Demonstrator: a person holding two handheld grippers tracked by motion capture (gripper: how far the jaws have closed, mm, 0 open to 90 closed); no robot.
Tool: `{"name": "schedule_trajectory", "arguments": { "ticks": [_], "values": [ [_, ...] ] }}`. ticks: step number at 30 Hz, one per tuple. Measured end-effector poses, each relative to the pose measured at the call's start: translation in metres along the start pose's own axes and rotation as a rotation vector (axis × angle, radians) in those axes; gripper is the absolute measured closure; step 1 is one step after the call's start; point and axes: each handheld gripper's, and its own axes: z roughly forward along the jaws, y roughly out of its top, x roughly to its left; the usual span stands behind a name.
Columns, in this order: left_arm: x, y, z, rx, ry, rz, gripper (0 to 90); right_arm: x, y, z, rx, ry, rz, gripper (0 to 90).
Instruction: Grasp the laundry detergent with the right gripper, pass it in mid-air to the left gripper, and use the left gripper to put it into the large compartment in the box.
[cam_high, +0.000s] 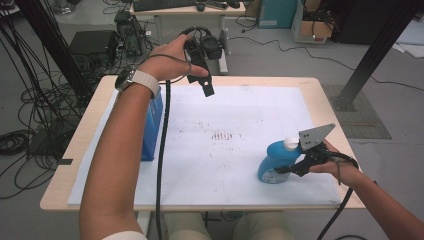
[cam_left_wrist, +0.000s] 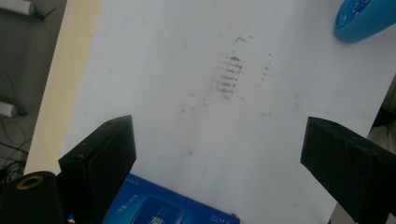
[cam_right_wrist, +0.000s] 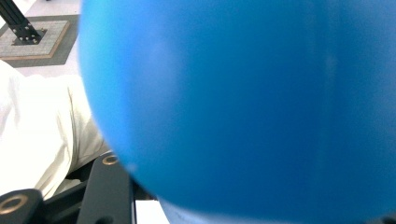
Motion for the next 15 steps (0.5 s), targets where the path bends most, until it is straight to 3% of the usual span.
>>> {"name": "schedule_trajectory", "arguments": {
  "ticks": [1, 8, 11, 15],
  "values": [
    [-0.0008, -0.0003, 0.0001, -0.002, 0.0, -0.013, 10.7, 0.0004, -0.0001, 0.0, -0.003, -0.004, -0.003, 42.7],
    [0.0003, 0.0002, 0.0006, -0.005, -0.002, -0.001, 10.8, 0.0012, -0.0022, -0.0004, -0.014, -0.005, 0.008, 42.8],
    [-0.0003, 0.0006, -0.0019, 0.025, 0.001, -0.009, 10.8, 0.001, -0.002, -0.0004, -0.011, -0.002, 0.006, 43.2],
    [-0.0002, -0.0004, -0.0002, -0.001, 0.0, -0.006, 10.8, 0.0021, -0.0013, 0.0, -0.015, -0.006, 0.025, 43.6]
  ]
}}
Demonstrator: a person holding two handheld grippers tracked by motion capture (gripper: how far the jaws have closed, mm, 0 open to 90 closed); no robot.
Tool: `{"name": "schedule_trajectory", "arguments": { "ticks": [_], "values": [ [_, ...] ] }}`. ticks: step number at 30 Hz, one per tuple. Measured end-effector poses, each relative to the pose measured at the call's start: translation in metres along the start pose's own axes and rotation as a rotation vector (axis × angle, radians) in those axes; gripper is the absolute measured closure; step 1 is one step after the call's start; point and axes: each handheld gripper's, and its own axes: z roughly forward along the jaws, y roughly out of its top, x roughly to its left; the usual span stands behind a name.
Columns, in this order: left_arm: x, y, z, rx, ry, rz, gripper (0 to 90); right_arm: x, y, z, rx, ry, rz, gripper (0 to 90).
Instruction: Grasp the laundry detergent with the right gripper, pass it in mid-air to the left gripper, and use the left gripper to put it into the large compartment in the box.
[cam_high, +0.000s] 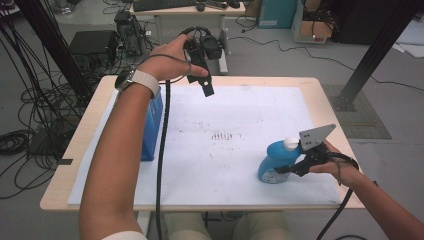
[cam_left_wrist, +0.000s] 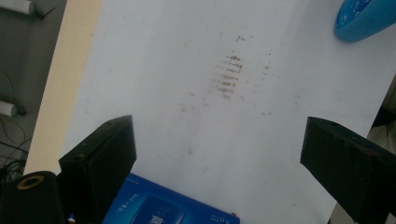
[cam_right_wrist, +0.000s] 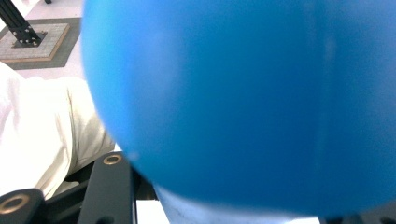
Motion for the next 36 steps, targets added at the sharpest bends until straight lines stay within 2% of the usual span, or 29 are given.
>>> {"name": "schedule_trajectory", "arguments": {
  "ticks": [2, 5, 7, 8, 10, 11, 27, 30, 33, 34, 36],
  "values": [
    [-0.0002, 0.0011, -0.0016, 0.02, 0.0, 0.002, 10.8, -0.0003, 0.0, 0.0, 0.001, 0.002, 0.001, 43.6],
    [-0.0005, 0.0011, -0.0018, 0.022, 0.001, -0.001, 10.8, -0.0002, -0.0001, -0.0001, 0.001, 0.0, 0.0, 43.7],
    [-0.0001, 0.0011, -0.0018, 0.022, 0.001, 0.003, 10.8, -0.0009, 0.0, -0.0004, 0.006, 0.005, -0.016, 43.7],
    [-0.0004, 0.0001, 0.0003, -0.003, -0.001, -0.007, 10.8, -0.0002, -0.0001, -0.0002, 0.002, 0.002, -0.001, 43.8],
    [-0.0002, 0.0001, 0.0003, -0.001, -0.001, -0.006, 10.8, 0.0, 0.0001, 0.0, 0.001, 0.0, 0.002, 43.7],
    [-0.0001, 0.0002, 0.0, 0.004, -0.001, -0.006, 10.8, -0.0011, -0.0004, -0.0004, 0.005, 0.001, -0.016, 43.7],
    [0.0005, -0.0003, 0.0002, -0.004, -0.002, 0.0, 10.8, -0.0018, -0.0002, -0.0003, 0.007, 0.006, -0.01, 43.6],
    [0.0, 0.0001, -0.002, 0.021, -0.001, -0.005, 10.8, -0.0018, 0.0001, -0.0002, 0.008, 0.006, -0.01, 43.5],
    [0.0002, 0.0002, -0.0018, 0.02, 0.001, 0.0, 10.8, -0.0017, 0.0, -0.0002, 0.007, 0.004, -0.01, 43.5],
    [0.0002, -0.0007, 0.0002, -0.005, 0.0, -0.002, 10.8, -0.0017, 0.0, -0.0004, 0.009, 0.005, -0.011, 43.6],
    [0.0001, -0.0004, -0.0006, 0.003, -0.001, -0.002, 10.8, -0.0015, -0.0001, -0.0003, 0.008, 0.003, -0.01, 43.5]
  ]
}}
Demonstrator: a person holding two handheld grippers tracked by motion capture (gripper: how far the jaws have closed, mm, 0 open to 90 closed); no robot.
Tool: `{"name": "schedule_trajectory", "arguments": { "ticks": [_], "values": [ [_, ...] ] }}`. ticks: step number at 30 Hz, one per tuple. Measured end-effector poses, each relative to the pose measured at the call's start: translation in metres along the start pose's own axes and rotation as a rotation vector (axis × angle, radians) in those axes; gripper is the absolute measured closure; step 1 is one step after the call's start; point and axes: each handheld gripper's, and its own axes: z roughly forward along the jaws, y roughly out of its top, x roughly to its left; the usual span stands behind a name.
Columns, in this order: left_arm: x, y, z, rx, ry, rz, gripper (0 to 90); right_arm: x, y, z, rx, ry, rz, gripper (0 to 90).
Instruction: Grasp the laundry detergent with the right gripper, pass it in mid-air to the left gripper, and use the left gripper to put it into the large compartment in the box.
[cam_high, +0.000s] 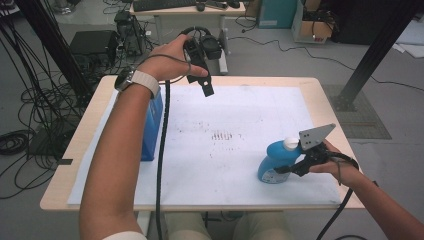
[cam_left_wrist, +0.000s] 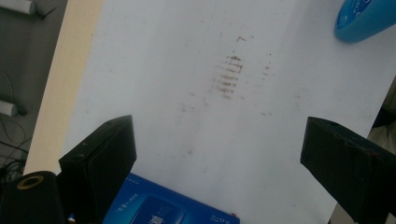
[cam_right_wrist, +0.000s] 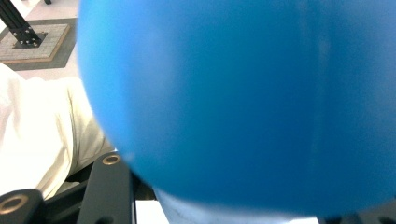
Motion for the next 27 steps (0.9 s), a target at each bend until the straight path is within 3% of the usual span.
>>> {"name": "schedule_trajectory", "arguments": {
  "ticks": [8, 12, 14, 27],
  "values": [
    [-0.0002, 0.0004, -0.0013, 0.019, 0.0, -0.004, 10.8, -0.001, 0.0, 0.0003, -0.004, 0.003, -0.012, 43.5],
    [-0.0001, -0.0004, 0.0002, -0.008, 0.0, -0.001, 10.8, -0.0008, 0.0, 0.0003, -0.004, 0.001, -0.011, 43.6],
    [-0.0003, -0.0002, -0.0014, 0.013, 0.002, -0.004, 10.8, -0.0008, 0.0002, 0.0004, -0.004, 0.003, -0.008, 43.5],
    [-0.0008, 0.0007, -0.0015, 0.018, 0.001, -0.006, 10.8, -0.0002, 0.0, -0.0002, 0.002, 0.004, 0.003, 43.5]
  ]
}}
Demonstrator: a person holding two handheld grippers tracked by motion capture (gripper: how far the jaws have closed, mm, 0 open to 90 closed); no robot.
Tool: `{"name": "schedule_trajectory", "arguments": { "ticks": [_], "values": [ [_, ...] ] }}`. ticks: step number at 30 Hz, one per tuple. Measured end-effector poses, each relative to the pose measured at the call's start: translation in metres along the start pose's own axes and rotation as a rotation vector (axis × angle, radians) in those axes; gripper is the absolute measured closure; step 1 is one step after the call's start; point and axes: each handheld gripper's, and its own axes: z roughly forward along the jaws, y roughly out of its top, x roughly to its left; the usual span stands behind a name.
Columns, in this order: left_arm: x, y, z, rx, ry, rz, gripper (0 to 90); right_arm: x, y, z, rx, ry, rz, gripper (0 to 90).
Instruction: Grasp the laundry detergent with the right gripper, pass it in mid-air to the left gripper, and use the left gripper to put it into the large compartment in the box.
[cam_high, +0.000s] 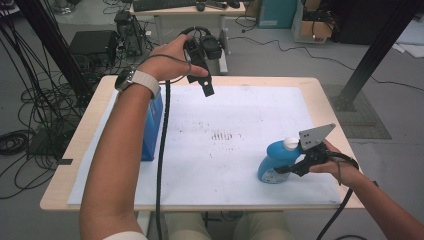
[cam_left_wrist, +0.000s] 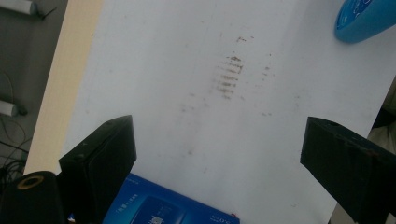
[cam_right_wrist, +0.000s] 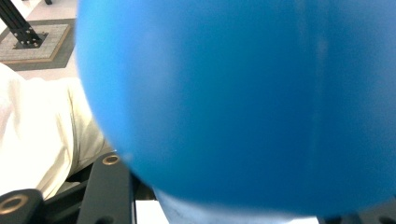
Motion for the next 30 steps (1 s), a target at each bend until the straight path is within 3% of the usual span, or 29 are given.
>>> {"name": "schedule_trajectory", "arguments": {
  "ticks": [3, 13, 16, 17, 19, 27, 30],
  "values": [
    [-0.0001, -0.0009, 0.0014, -0.023, 0.0, -0.002, 10.8, 0.0, -0.0001, 0.0, -0.001, -0.002, 0.0, 43.5],
    [0.0, -0.0011, 0.0015, -0.023, 0.0, -0.003, 10.8, -0.0004, -0.0001, -0.0001, 0.001, 0.002, -0.003, 43.5],
    [0.0002, -0.0004, -0.0001, -0.001, 0.0, -0.002, 10.8, -0.0006, -0.0001, -0.0001, 0.001, 0.004, -0.003, 43.5],
    [0.0001, -0.0013, 0.0015, -0.024, 0.001, -0.005, 10.8, -0.0003, 0.0, 0.0003, -0.001, 0.003, 0.002, 43.5],
    [0.0002, -0.0004, 0.0, -0.001, 0.001, -0.002, 10.8, -0.0004, -0.0001, 0.0001, -0.001, 0.003, 0.001, 43.5],
    [0.0006, 0.0007, 0.0, 0.001, 0.001, 0.007, 10.8, -0.0005, -0.0002, 0.0003, -0.002, 0.003, 0.002, 43.5],
    [0.0008, -0.0001, 0.0018, -0.019, 0.0, 0.006, 10.8, -0.0005, -0.0002, 0.0003, -0.003, 0.002, 0.002, 43.5]
  ]
}}
